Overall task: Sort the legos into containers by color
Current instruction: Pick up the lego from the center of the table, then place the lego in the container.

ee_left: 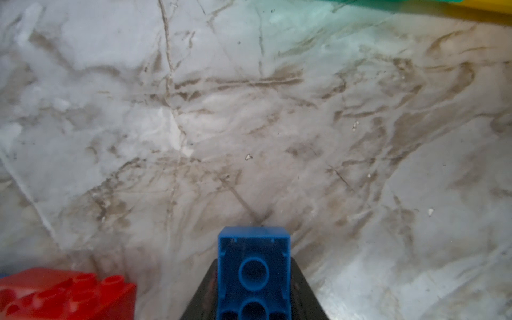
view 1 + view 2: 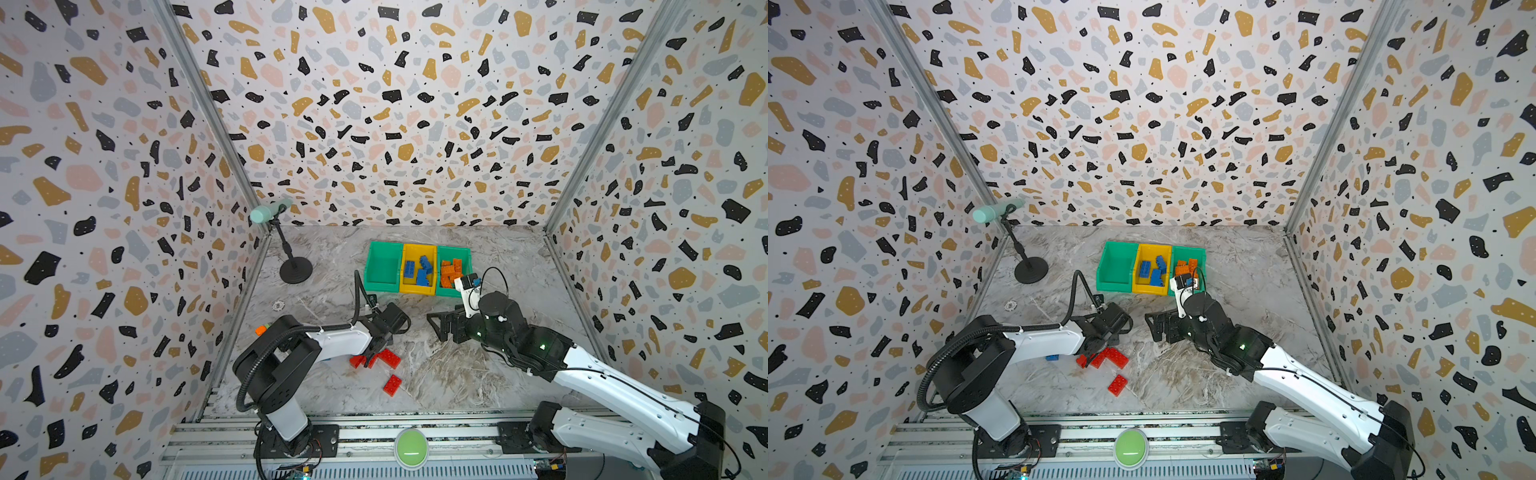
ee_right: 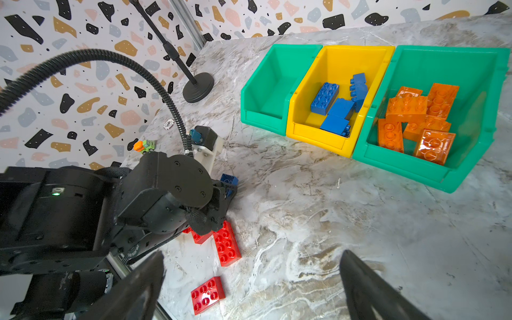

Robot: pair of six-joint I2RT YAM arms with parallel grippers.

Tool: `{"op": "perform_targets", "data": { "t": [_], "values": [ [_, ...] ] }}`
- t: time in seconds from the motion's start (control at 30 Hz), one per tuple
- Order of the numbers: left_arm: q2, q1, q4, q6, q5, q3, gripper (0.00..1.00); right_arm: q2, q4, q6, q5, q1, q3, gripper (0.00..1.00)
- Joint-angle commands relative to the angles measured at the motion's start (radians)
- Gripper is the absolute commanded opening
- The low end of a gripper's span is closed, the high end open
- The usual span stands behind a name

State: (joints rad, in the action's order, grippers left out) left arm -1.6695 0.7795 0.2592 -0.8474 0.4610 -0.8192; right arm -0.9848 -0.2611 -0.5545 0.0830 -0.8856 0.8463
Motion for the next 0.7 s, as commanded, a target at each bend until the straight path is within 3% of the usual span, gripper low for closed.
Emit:
{"op": "perform_targets", "data": {
  "t": [0.0, 0.27, 0.67],
  "values": [
    [-0.003, -0.003, 0.065, 0.029, 0.054, -0.057, 0.27, 0.004, 0.001, 0.011, 0.004, 0.004, 0.01, 0.99],
    [-0.054, -0.003, 0.141, 0.138, 0.109, -0.335, 0.28, 0.031, -0.018, 0.007, 0.024, 0.005, 0.011, 0.99],
    [-0.477, -0.047, 0.238, 0.278, 0.049, -1.01, 0.28, 0.074, -0.087, 0.016, 0.05, 0.052, 0.042, 0.99]
  ]
}}
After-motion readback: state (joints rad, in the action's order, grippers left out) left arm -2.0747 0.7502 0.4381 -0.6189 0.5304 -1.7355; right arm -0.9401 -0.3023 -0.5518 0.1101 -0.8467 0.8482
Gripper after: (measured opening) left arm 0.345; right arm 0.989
